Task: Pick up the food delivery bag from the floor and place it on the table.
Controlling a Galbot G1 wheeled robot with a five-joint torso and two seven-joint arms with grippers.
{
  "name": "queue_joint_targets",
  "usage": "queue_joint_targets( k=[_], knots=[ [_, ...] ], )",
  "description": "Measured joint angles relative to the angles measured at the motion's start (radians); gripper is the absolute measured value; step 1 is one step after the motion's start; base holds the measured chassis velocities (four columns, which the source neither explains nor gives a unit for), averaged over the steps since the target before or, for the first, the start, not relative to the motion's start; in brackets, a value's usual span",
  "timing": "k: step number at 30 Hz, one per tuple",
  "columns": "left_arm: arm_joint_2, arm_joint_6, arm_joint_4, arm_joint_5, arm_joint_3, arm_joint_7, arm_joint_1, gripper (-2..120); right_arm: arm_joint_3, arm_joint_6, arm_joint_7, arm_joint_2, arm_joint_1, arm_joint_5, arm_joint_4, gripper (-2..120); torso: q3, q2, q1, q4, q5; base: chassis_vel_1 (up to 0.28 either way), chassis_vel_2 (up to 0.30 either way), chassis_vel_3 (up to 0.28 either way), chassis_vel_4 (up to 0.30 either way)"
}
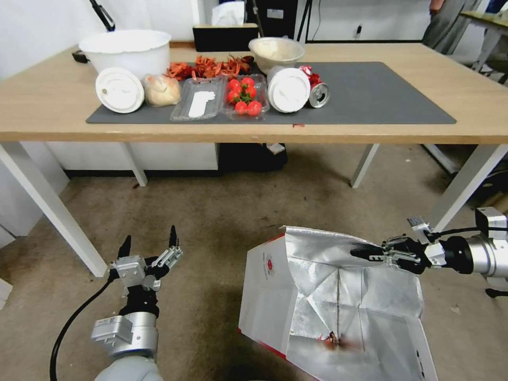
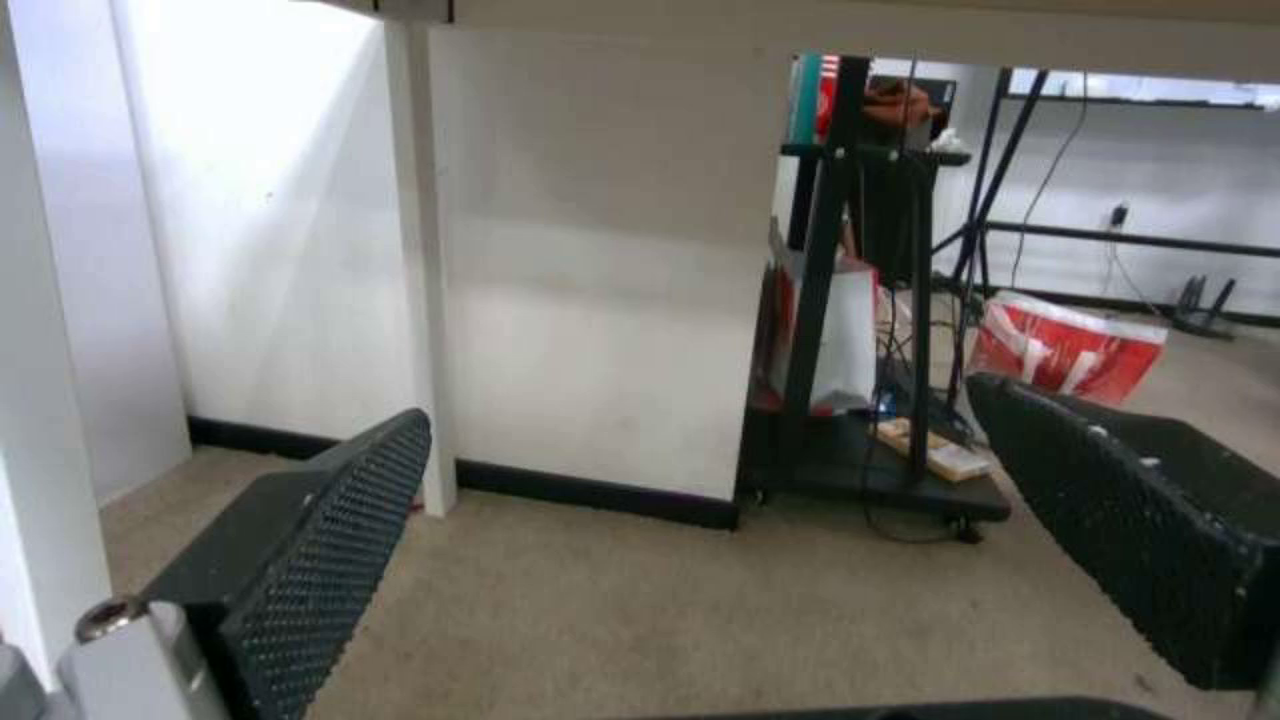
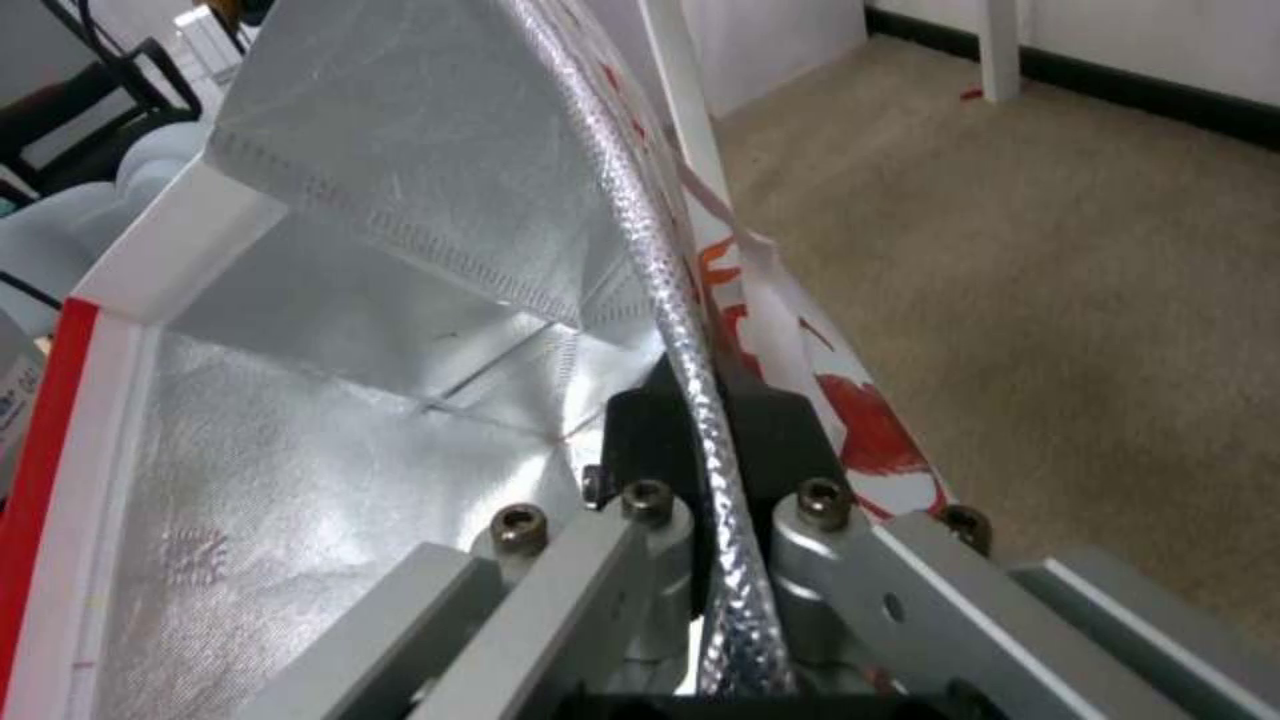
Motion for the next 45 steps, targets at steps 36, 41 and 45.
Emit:
queue_joint_targets(
  k=[36,41,45],
  knots=[
    [0.002,0.003,0.019,0.003,0.004,-0.004,-0.009,100,-0.006,0.006,-0.005,0.007,0.001,-0.015,-0.003,0,0.105,0.147,0.043,0.0000,0.0000,0.000,0.000,0.000,0.000],
    [0.002,0.006,0.019,-0.001,0.004,-0.004,-0.010,100,-0.007,0.007,-0.005,0.007,0.001,-0.016,-0.003,0,0.117,0.164,0.048,0.0000,0.0000,0.000,0.000,0.000,0.000],
    [0.000,0.009,0.020,-0.003,0.006,-0.004,-0.010,100,-0.008,0.008,-0.005,0.007,0.001,-0.018,-0.003,0,0.129,0.182,0.054,0.0000,0.0000,0.000,0.000,0.000,0.000]
  ],
)
